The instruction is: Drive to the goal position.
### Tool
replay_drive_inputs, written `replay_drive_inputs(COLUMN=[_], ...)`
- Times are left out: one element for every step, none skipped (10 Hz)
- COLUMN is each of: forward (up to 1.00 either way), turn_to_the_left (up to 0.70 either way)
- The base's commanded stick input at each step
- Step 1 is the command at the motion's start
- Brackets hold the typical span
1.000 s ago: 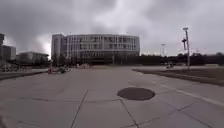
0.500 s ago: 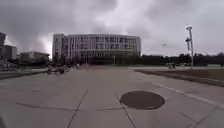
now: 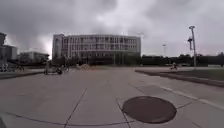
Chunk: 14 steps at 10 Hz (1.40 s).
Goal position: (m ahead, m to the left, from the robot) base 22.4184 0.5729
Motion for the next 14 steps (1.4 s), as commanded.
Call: replay_drive_inputs(forward=[0.67, 0.67, 0.67, 0.67, 0.67, 0.67, 0.67, 0.67, 0.67, 0.67, 0.67, 0.67, 0.67, 0.67], turn_to_the_left=[0.00, 0.00, 0.00, 0.00, 0.00, 0.00, 0.00, 0.00, 0.00, 0.00, 0.00, 0.00, 0.00, 0.00])
